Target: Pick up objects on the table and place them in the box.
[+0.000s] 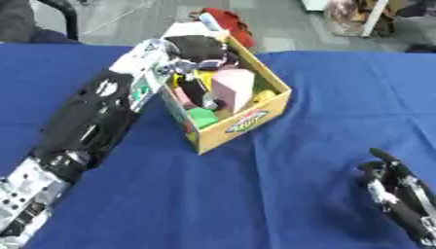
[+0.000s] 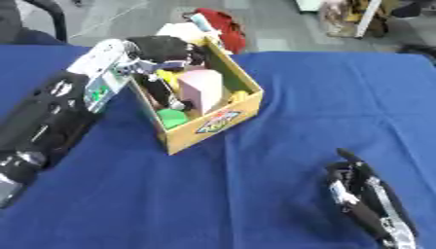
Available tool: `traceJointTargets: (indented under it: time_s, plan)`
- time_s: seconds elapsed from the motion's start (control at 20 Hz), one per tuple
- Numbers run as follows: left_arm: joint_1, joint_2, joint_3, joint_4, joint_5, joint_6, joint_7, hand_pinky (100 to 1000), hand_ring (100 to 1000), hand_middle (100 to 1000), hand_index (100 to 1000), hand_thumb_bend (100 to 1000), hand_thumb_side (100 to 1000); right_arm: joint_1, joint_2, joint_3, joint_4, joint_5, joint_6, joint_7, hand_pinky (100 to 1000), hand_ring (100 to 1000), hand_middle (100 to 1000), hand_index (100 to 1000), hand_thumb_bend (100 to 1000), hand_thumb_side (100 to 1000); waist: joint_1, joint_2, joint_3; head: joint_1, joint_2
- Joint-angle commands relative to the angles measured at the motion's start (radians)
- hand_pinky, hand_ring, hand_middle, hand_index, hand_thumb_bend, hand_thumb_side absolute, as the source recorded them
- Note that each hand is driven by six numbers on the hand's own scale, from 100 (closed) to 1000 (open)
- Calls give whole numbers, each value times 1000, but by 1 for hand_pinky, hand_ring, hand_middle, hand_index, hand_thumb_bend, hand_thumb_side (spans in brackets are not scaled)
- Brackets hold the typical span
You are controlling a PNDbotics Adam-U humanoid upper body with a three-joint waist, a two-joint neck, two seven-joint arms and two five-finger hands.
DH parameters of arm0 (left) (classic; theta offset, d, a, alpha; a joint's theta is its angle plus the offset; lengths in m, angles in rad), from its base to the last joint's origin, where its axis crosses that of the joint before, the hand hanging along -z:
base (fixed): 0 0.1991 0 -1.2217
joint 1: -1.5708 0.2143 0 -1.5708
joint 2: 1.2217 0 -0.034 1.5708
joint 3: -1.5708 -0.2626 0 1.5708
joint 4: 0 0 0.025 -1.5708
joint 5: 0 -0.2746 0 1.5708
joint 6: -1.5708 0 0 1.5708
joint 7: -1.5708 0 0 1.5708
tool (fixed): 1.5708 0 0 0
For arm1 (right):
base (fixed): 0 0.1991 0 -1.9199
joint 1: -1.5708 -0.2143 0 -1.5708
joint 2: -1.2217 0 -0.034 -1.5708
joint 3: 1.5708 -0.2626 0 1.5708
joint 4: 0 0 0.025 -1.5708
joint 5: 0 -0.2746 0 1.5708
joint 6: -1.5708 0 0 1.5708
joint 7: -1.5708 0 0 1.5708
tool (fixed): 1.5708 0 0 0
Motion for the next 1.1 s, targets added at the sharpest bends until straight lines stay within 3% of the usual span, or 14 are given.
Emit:
traceJointTargets:
  time_s: [0.05,0.2,0.3,0.45,0.5,0.65,0.7,0.9,1.1]
  plan:
    - [-12,30,7,-15,-30,-6,-51,860,837,871,936,619,534,-7,-7,-1,-11,3,0,2,656,608,663,924,100,462,12,-27,2,2,-5]
    - [-5,55,22,-48,-44,-7,-96,872,850,887,942,626,593,-8,-9,-1,-9,3,0,2,656,608,663,924,100,458,12,-30,8,-1,-7]
    - [5,83,43,-92,-21,2,-92,861,832,868,931,560,547,-8,-8,-2,-9,4,-1,2,656,608,663,924,100,457,12,-32,13,-3,-9]
    - [43,153,102,-211,78,48,-6,833,786,821,904,394,418,-7,-9,-6,-10,4,-1,0,656,608,664,924,100,457,13,-35,22,-7,-9]
    - [62,180,127,-257,124,71,36,818,756,792,879,276,326,-6,-9,-7,-10,3,-1,-1,656,608,664,923,100,455,13,-36,27,-8,-9]
    - [144,254,199,-390,281,145,161,803,732,768,853,199,267,-6,-10,-11,-13,2,-2,-3,656,608,664,923,100,450,12,-39,45,-12,-5]
    - [187,277,230,-436,349,172,213,788,712,751,835,100,222,-5,-11,-13,-14,2,-2,-5,657,608,665,922,100,449,10,-40,55,-16,-3]
    - [385,322,339,-611,580,279,425,765,684,725,811,100,260,-7,-10,-18,-18,-1,-4,-9,658,608,665,922,100,443,3,-40,88,-27,2]
    - [561,276,410,-709,731,351,591,751,666,709,802,100,374,-10,-6,-21,-25,-5,-6,-9,658,608,665,922,100,432,-8,-41,113,-43,27]
